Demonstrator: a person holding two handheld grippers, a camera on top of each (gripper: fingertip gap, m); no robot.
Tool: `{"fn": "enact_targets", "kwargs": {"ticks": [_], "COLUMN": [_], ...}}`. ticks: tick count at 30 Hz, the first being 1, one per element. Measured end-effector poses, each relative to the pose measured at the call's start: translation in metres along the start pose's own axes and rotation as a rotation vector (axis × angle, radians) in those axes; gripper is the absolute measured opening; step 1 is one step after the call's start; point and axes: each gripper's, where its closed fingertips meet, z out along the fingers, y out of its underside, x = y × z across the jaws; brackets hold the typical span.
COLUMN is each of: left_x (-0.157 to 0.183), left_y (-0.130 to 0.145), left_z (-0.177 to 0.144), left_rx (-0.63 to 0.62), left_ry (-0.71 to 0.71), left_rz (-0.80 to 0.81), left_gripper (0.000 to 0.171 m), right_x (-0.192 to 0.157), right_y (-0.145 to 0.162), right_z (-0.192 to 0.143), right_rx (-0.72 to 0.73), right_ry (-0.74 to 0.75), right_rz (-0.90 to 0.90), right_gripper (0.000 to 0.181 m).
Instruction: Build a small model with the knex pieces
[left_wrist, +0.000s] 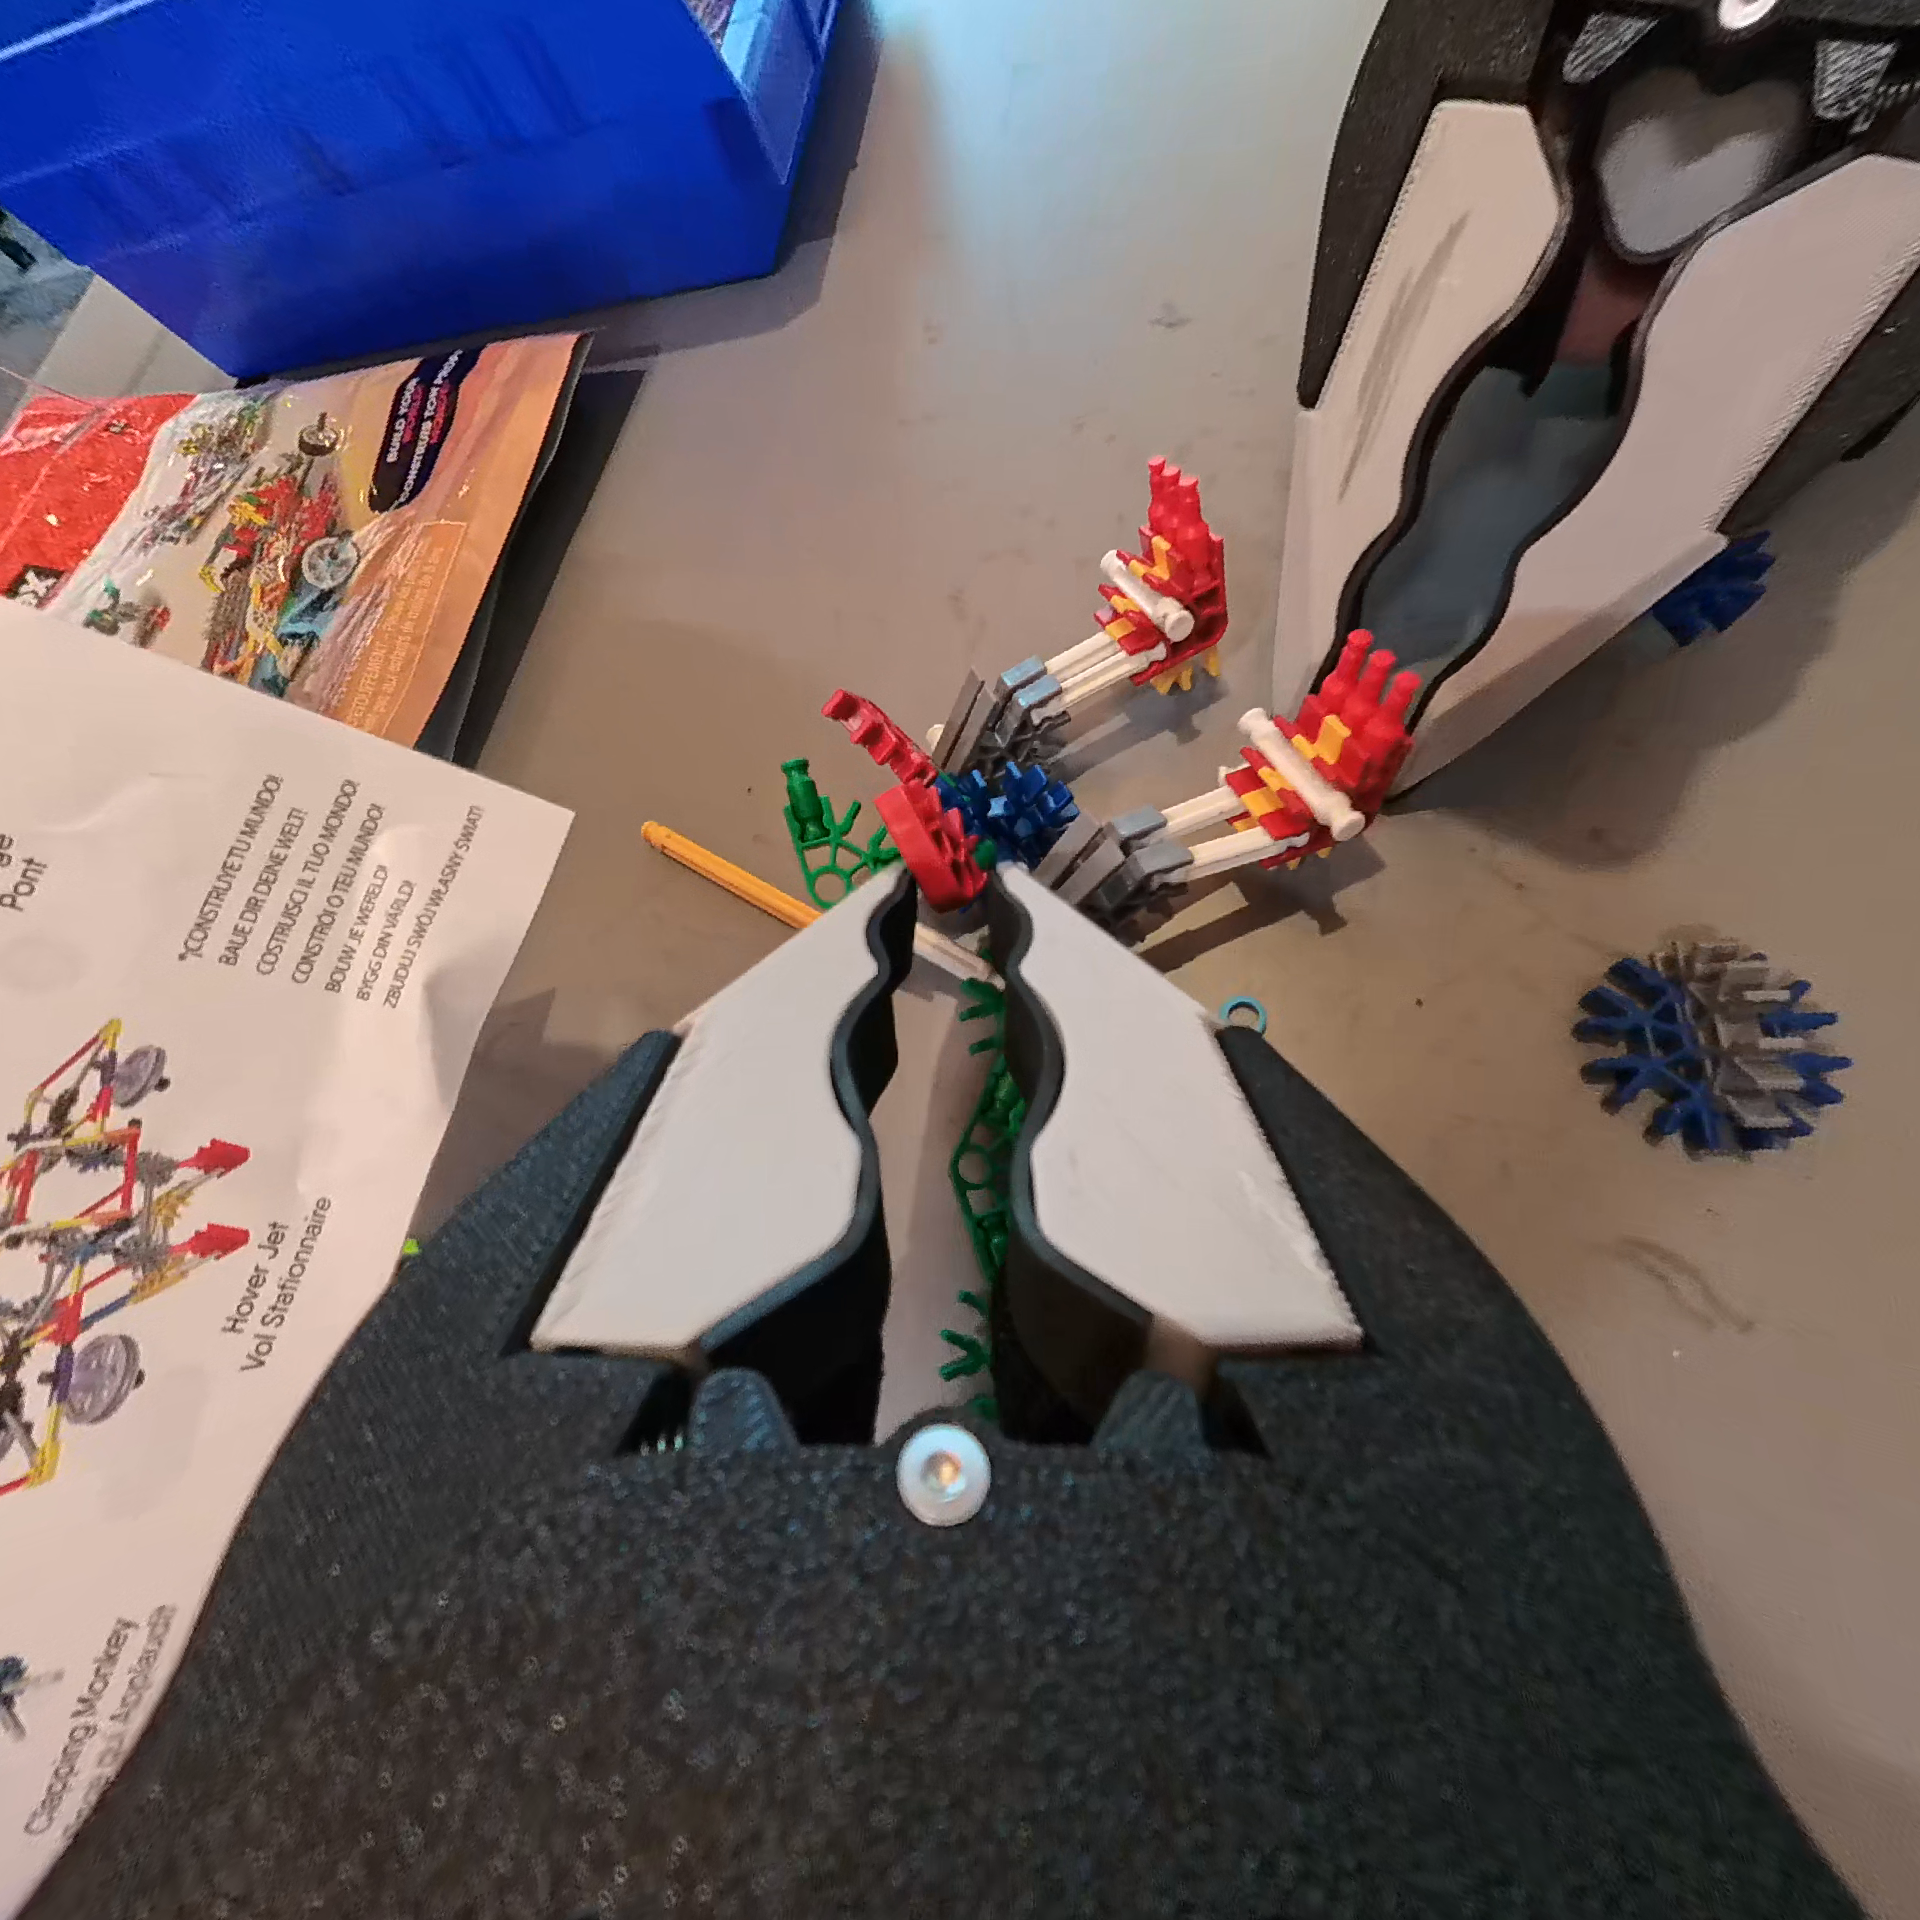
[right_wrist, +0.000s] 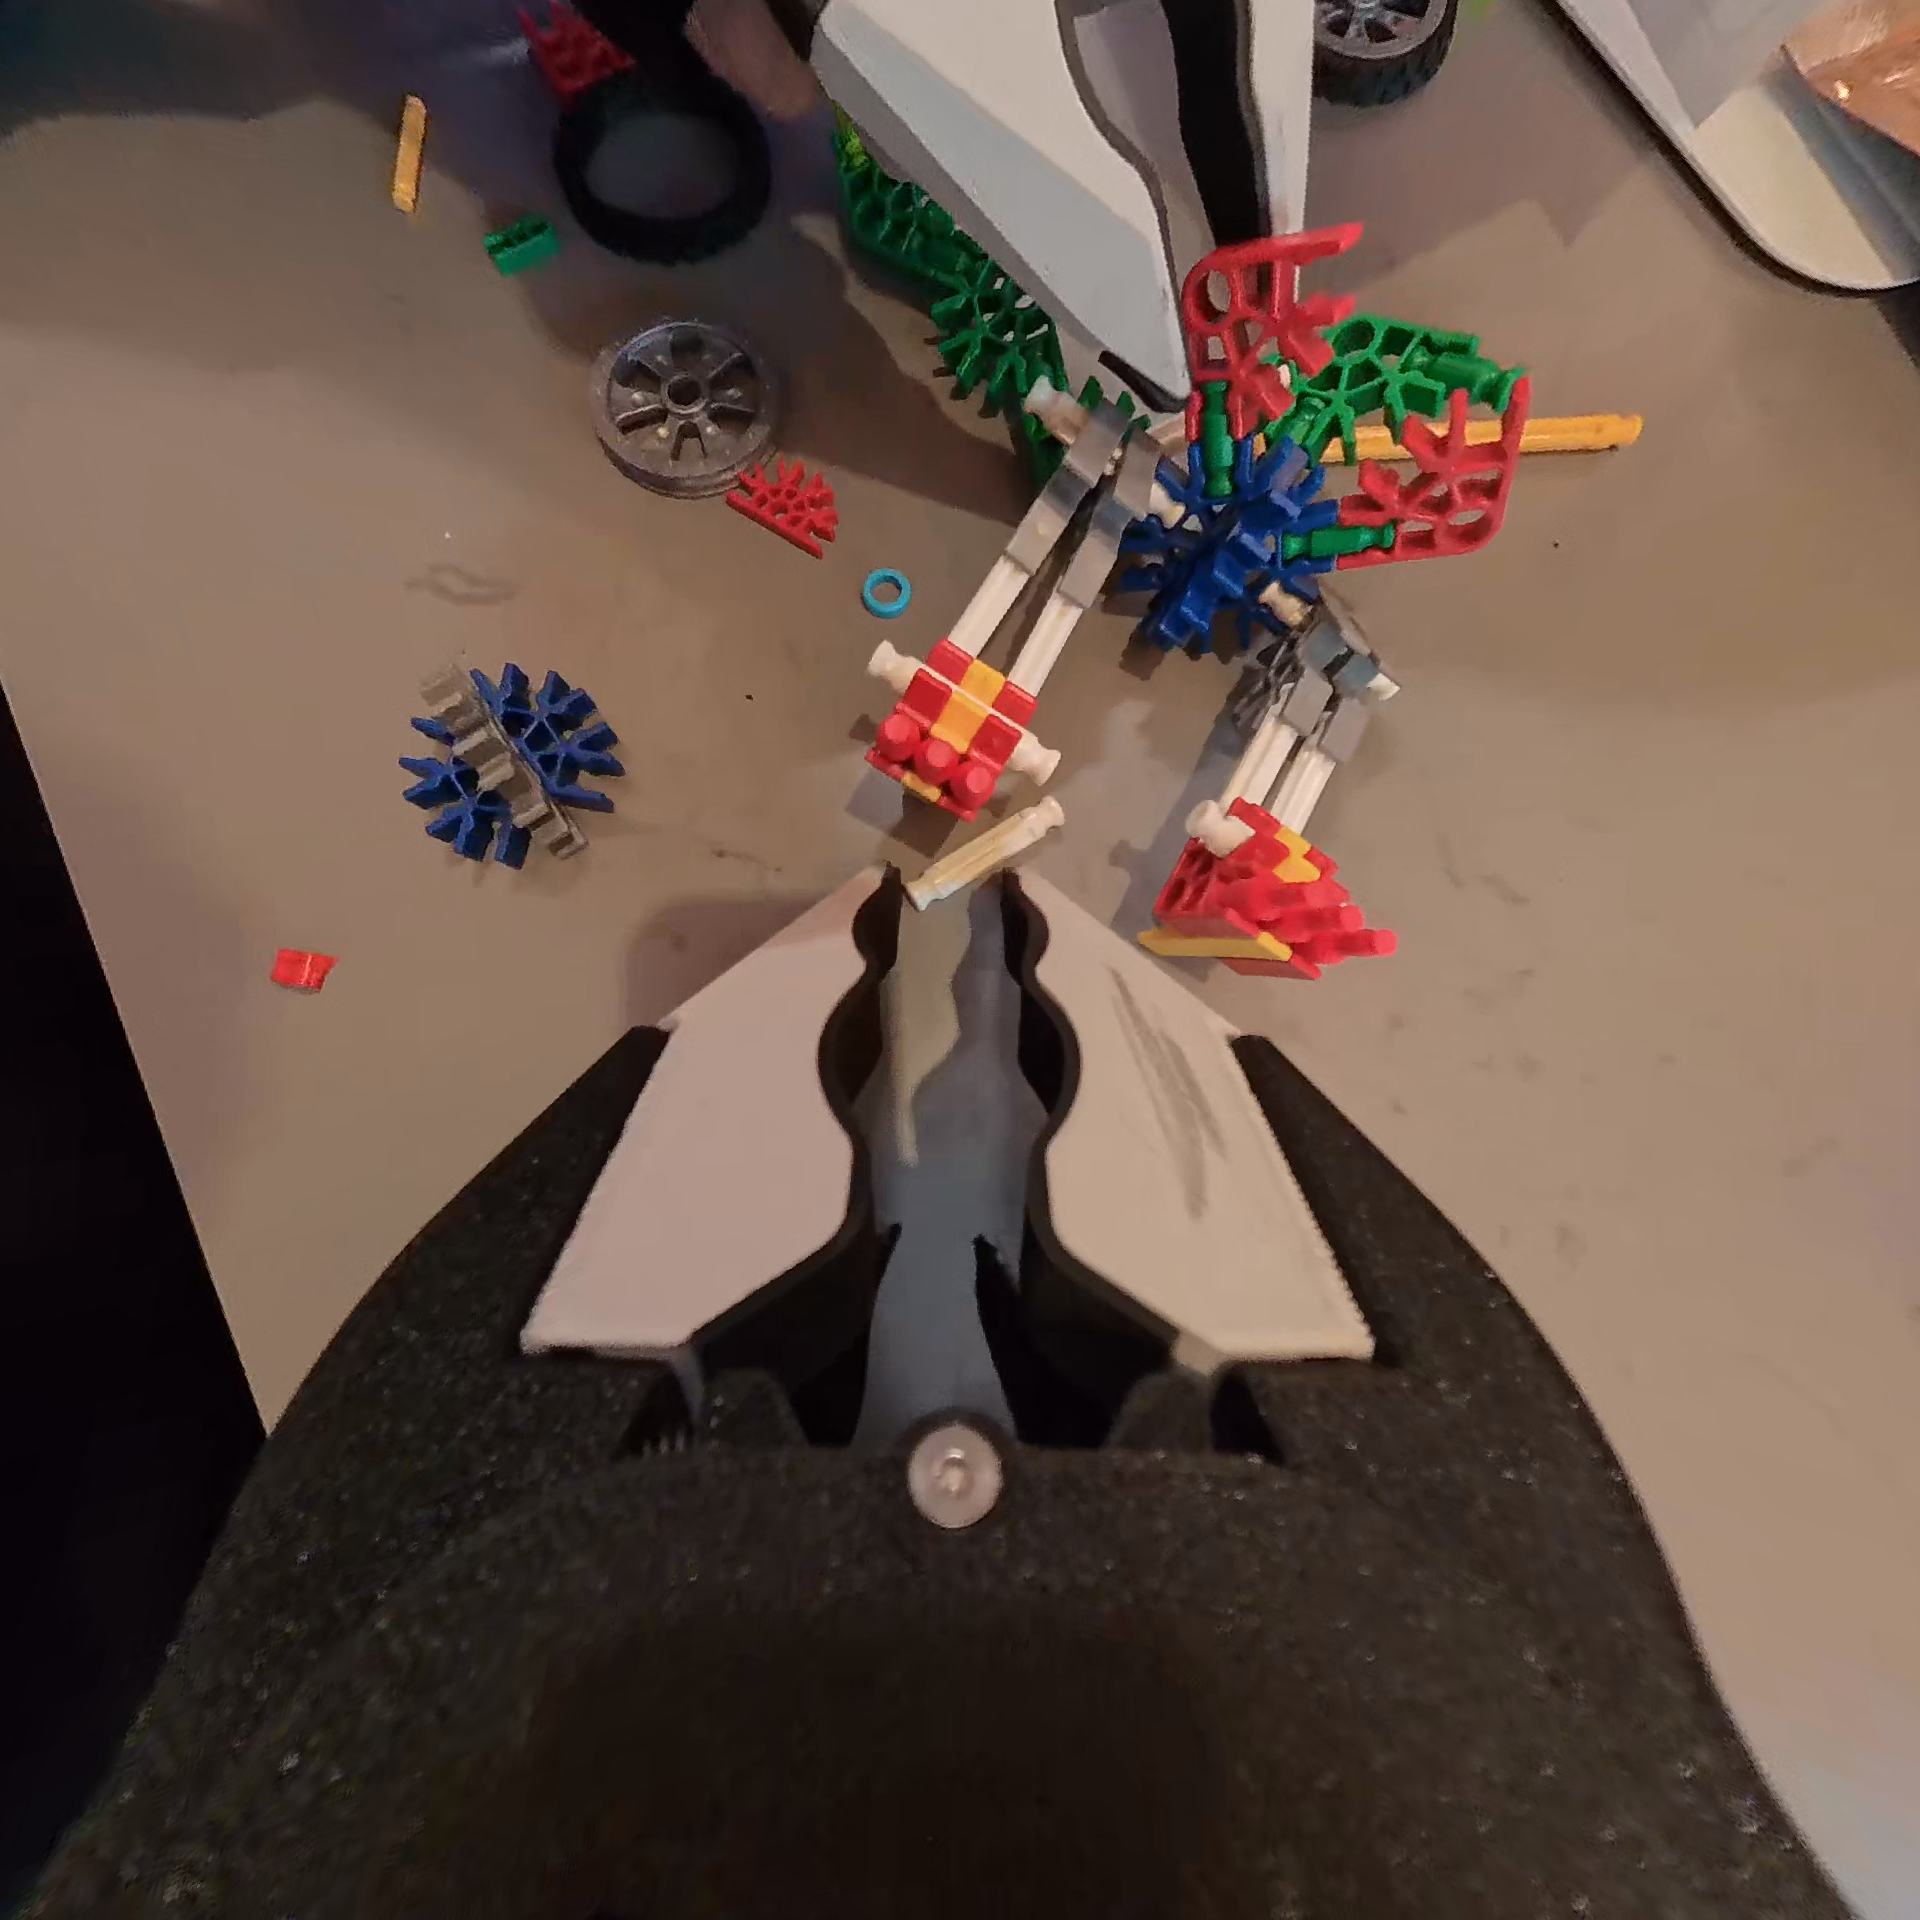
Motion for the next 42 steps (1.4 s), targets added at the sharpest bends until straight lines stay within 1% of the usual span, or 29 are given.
{"fn": "enact_targets", "kwargs": {"ticks": [1,4,11,16,20,23,26,28,29,33,37,39,40,42], "left_x": [0.000,0.000,0.002,0.001,0.002,0.011,0.026,0.038,0.040,0.054,0.056,0.061,0.059,0.060], "left_y": [0.002,0.004,0.000,0.000,-0.013,-0.033,-0.047,-0.054,-0.057,-0.060,-0.059,-0.060,-0.059,-0.055], "left_z": [0.001,0.001,-0.001,-0.002,-0.011,-0.020,-0.019,-0.017,-0.016,-0.011,-0.004,-0.002,0.000,0.002], "left_rx": [-0.009,-0.011,0.029,0.040,0.097,0.168,0.197,0.219,0.223,0.181,0.145,0.151,0.139,0.119], "left_ry": [-0.003,0.000,0.029,0.033,0.012,0.024,0.058,0.075,0.056,-0.020,-0.088,-0.098,-0.123,-0.130], "left_rz": [-0.003,-0.016,-0.082,-0.114,-0.096,-0.041,0.020,0.088,0.131,0.345,0.447,0.490,0.509,0.530], "left_gripper": [0.013,0.014,0.018,0.024,0.026,0.026,0.027,0.026,0.026,0.026,0.025,0.012,0.011,0.006], "right_x": [0.000,-0.003,-0.003,0.002,0.005,0.009,0.012,0.012,0.012,0.009,0.004,0.001,0.002,0.004], "right_y": [0.000,-0.001,0.000,0.005,0.004,-0.002,-0.015,-0.023,-0.027,-0.036,-0.039,-0.041,-0.041,-0.042], "right_z": [0.000,0.000,-0.001,-0.006,-0.017,-0.032,-0.048,-0.056,-0.058,-0.062,-0.061,-0.060,-0.059,-0.059], "right_rx": [0.001,0.013,0.021,0.011,0.048,0.105,0.185,0.226,0.243,0.281,0.286,0.288,0.284,0.290], "right_ry": [0.000,-0.009,-0.009,0.009,0.011,0.025,0.034,0.020,0.009,-0.039,-0.085,-0.104,-0.100,-0.092], "right_rz": [-0.002,-0.011,-0.020,-0.023,-0.002,0.001,0.005,0.007,0.010,0.021,0.021,0.024,0.025,0.026], "right_gripper": [0.018,0.006,0.005,0.005,0.005,0.005,0.005,0.005,0.005,0.005,0.005,0.005,0.005,0.005]}}
